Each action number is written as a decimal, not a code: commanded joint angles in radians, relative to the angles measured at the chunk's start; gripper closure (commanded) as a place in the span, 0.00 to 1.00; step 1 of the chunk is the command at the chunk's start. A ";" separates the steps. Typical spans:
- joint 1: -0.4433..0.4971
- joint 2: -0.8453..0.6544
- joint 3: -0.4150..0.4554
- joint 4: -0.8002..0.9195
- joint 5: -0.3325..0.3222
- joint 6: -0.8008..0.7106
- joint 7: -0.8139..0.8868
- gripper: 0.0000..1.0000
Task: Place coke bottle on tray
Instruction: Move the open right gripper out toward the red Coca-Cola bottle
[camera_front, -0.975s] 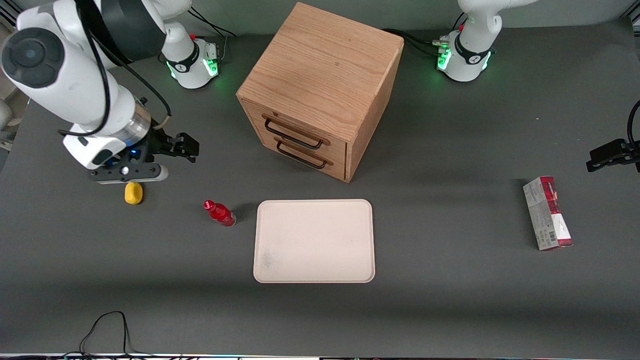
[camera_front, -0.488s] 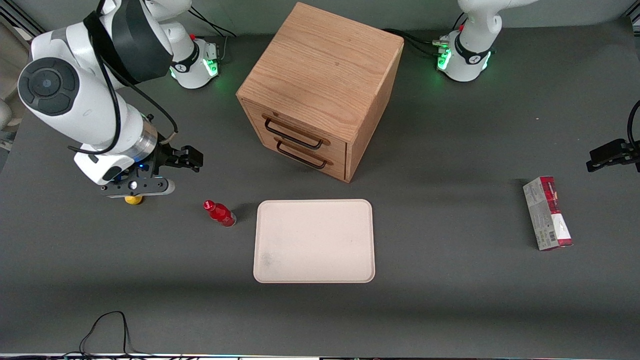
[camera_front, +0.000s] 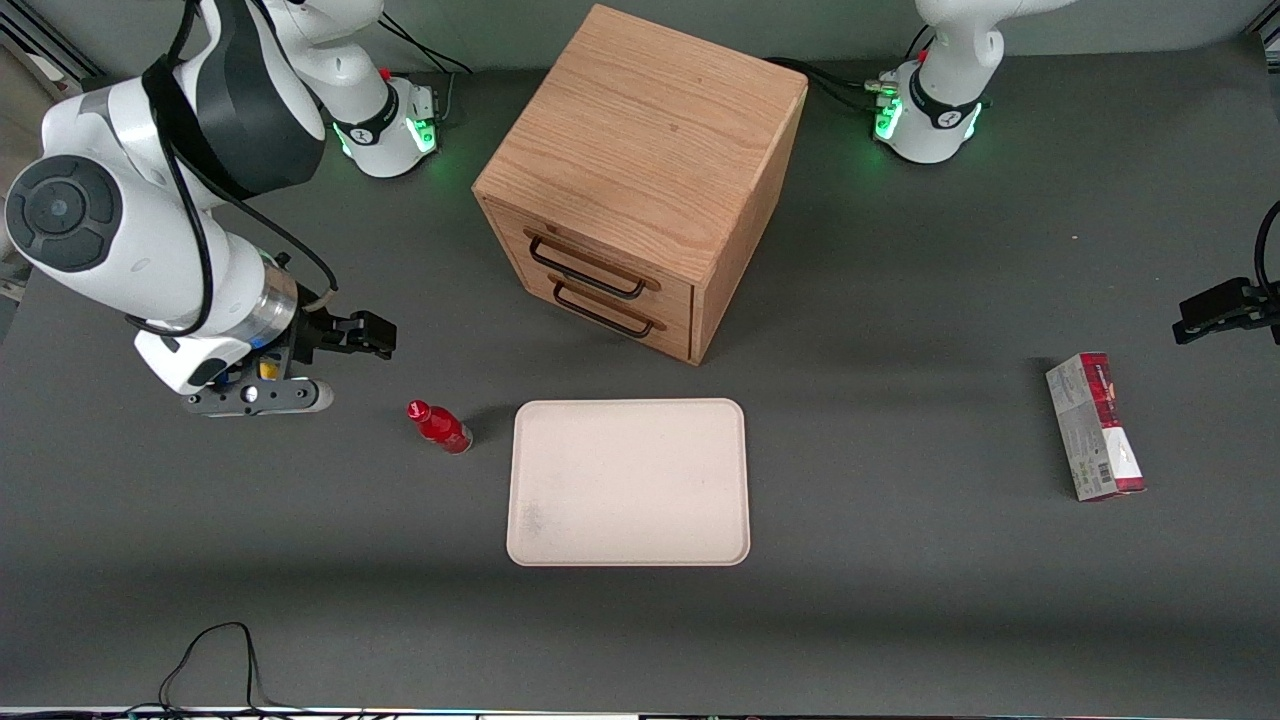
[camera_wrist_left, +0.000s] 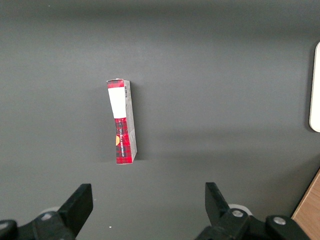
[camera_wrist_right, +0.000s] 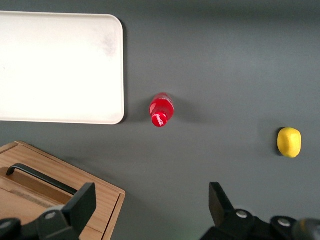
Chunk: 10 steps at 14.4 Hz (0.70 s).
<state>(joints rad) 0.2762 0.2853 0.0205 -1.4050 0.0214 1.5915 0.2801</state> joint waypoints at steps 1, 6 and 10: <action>0.003 0.034 -0.002 0.051 0.015 -0.007 -0.016 0.00; 0.009 0.070 -0.002 0.035 0.014 0.080 -0.012 0.00; 0.009 0.081 -0.002 -0.060 0.012 0.189 -0.013 0.00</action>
<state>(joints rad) 0.2812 0.3676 0.0224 -1.4140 0.0214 1.7201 0.2801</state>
